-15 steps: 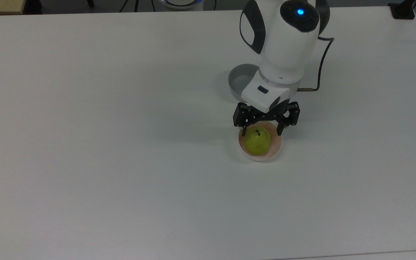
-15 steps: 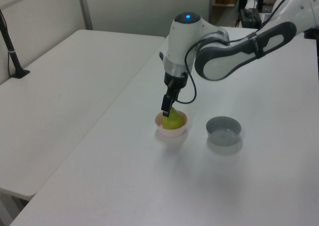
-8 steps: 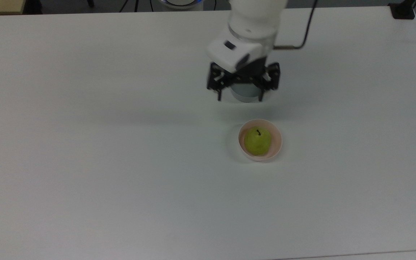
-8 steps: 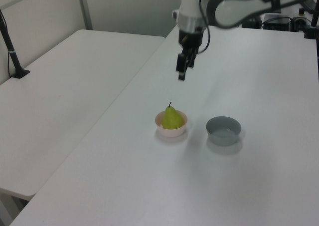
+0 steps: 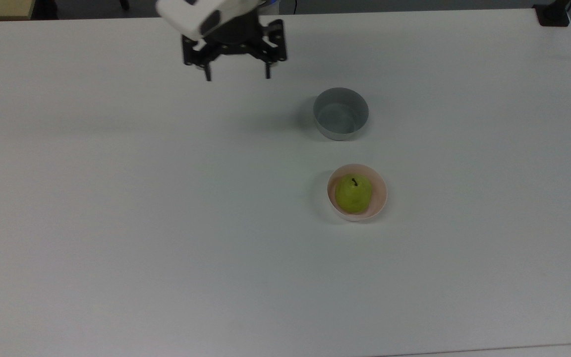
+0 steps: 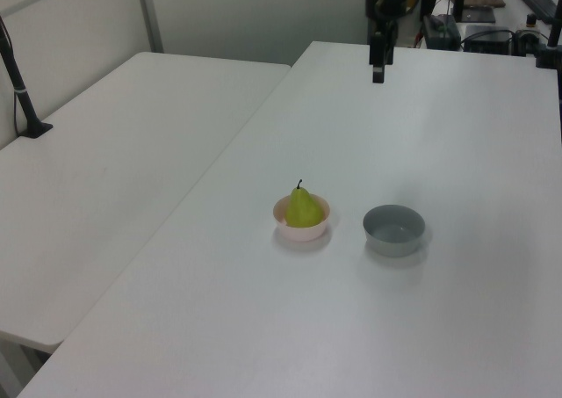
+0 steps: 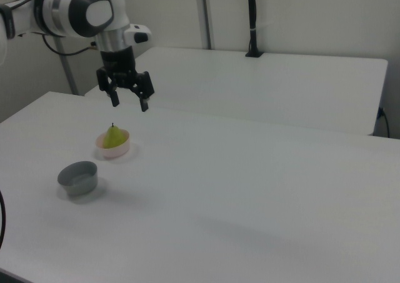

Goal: Place the pear in the bowl

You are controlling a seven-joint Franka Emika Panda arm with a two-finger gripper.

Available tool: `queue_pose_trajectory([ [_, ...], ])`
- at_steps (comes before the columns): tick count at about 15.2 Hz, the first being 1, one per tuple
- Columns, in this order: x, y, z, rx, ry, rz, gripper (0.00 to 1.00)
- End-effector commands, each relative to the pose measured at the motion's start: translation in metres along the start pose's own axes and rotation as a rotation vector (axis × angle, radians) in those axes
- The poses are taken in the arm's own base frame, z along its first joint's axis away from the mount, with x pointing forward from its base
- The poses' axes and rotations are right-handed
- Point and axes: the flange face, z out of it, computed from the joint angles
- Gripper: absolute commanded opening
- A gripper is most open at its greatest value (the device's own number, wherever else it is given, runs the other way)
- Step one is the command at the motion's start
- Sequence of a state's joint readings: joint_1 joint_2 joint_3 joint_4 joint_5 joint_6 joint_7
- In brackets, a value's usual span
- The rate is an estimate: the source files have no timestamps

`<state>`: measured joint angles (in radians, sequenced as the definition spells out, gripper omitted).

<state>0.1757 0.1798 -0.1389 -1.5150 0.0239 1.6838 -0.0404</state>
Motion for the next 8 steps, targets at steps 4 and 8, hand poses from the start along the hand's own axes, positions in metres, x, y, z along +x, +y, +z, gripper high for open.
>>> queue_pose_trajectory([
  [4,-0.037,0.06,-0.009,0.025,-0.015,0.072,1.0],
  [8,-0.04,0.064,-0.009,0.018,-0.019,0.083,1.0],
])
